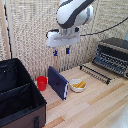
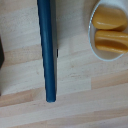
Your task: Gently maneuver your gripper in the book's direction. Confidently hold the book by angling your gripper properly. Relocate the book to the caddy. Pinpoint the back pocket of the caddy and set the book down inside it.
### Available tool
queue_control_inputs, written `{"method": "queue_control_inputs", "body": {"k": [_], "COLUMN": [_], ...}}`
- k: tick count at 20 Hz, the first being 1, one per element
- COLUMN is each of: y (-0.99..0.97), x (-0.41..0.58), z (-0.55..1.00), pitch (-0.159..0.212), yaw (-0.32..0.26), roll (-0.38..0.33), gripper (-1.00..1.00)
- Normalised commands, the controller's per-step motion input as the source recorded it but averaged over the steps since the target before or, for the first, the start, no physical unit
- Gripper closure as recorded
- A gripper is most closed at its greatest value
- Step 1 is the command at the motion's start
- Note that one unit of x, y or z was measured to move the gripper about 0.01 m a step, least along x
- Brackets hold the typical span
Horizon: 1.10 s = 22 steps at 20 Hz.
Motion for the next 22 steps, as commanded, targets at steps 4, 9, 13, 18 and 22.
{"method": "queue_control_inputs", "body": {"k": [4, 9, 13, 18, 22], "y": [0.27, 0.24, 0.14, 0.0, 0.0], "x": [0.073, 0.105, 0.125, 0.19, 0.161], "z": [-0.4, -0.4, -0.37, -0.35, -0.32], "pitch": [0.036, 0.041, 0.047, 0.05, 0.014], "yaw": [0.051, 0.084, 0.081, 0.087, 0.074], "roll": [-0.047, -0.043, -0.037, -0.01, -0.002], "gripper": [-1.0, -1.0, -1.0, -1.0, -1.0]}}
